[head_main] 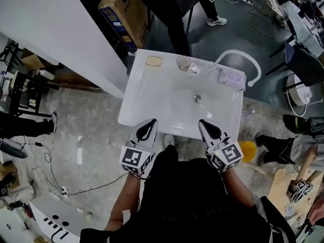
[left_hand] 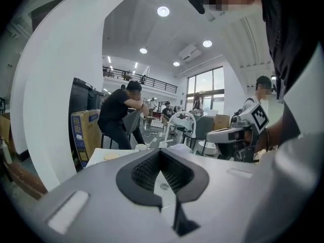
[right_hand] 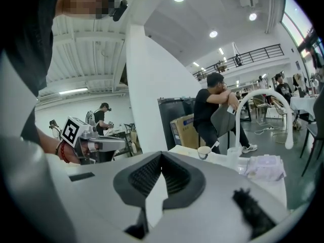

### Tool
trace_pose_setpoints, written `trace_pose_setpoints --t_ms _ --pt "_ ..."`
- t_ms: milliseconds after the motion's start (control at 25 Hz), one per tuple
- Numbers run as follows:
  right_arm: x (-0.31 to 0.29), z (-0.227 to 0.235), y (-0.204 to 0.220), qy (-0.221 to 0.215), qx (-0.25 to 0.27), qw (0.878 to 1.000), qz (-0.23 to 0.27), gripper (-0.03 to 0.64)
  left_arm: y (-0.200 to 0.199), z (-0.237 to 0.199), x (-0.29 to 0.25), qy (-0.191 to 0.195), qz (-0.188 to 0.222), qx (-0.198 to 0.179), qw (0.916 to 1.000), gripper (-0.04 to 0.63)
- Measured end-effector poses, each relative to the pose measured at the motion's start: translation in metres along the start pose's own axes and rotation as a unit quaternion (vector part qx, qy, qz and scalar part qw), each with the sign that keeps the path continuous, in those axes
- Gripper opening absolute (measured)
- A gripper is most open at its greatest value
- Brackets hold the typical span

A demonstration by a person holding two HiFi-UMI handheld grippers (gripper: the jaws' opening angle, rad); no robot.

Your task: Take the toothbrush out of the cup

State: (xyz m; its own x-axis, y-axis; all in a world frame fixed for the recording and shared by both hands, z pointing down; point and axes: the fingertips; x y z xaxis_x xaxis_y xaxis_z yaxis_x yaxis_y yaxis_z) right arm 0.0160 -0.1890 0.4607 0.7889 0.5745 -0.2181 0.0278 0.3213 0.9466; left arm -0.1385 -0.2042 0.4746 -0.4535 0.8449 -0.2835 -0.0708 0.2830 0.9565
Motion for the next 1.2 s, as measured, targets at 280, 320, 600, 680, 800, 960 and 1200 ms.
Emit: trace_pose_setpoints --t_ms 280,320,600,680,800,960,1200 --pt "-0.018 0.011 -0.007 0.015 -0.004 1.0 -0.005 0.012 -0.003 -0.024 -0.021 0.013 -0.007 -0.004 0.9999 0.008" --pt "-0.019 0.015 -0.007 0.015 -0.002 1.0 -0.008 0.012 -0.004 -0.024 -0.024 0.015 -0.008 -0.004 0.9999 0.008" --pt "-0.036 0.056 -0.013 0.016 0.018 0.999 -0.026 0.012 -0.017 -0.022 -0.049 0.009 -0.007 -0.001 0.9999 0.008" --pt "-0.043 0.069 -0.013 0.013 0.026 0.999 -0.033 0.012 -0.019 -0.021 -0.056 0.007 -0.008 -0.003 0.9999 0.008" --pt "-0.052 0.087 -0.015 0.014 0.02 0.999 -0.032 0.012 -0.022 -0.022 -0.065 0.0 -0.009 -0.006 0.9999 0.009" --pt "-0.067 0.11 -0.012 0.01 0.019 0.999 -0.044 0.012 -0.026 -0.023 -0.08 -0.004 -0.01 -0.009 0.9999 0.009" --pt "-0.094 0.145 0.002 0.005 0.002 0.998 -0.061 0.014 -0.028 -0.021 -0.1 0.0 -0.018 -0.008 0.9998 0.009"
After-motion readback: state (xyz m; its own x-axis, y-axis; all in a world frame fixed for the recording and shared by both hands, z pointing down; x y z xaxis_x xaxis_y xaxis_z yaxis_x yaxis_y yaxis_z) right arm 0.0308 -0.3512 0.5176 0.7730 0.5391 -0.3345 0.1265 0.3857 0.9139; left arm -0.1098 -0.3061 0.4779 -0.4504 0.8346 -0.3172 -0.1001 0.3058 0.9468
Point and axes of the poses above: the fingertips, and each gripper's own axes: x backward along the fingers, z to its right, y out of its underside, and after that the axes turned 13 degrees about -y, right-handed
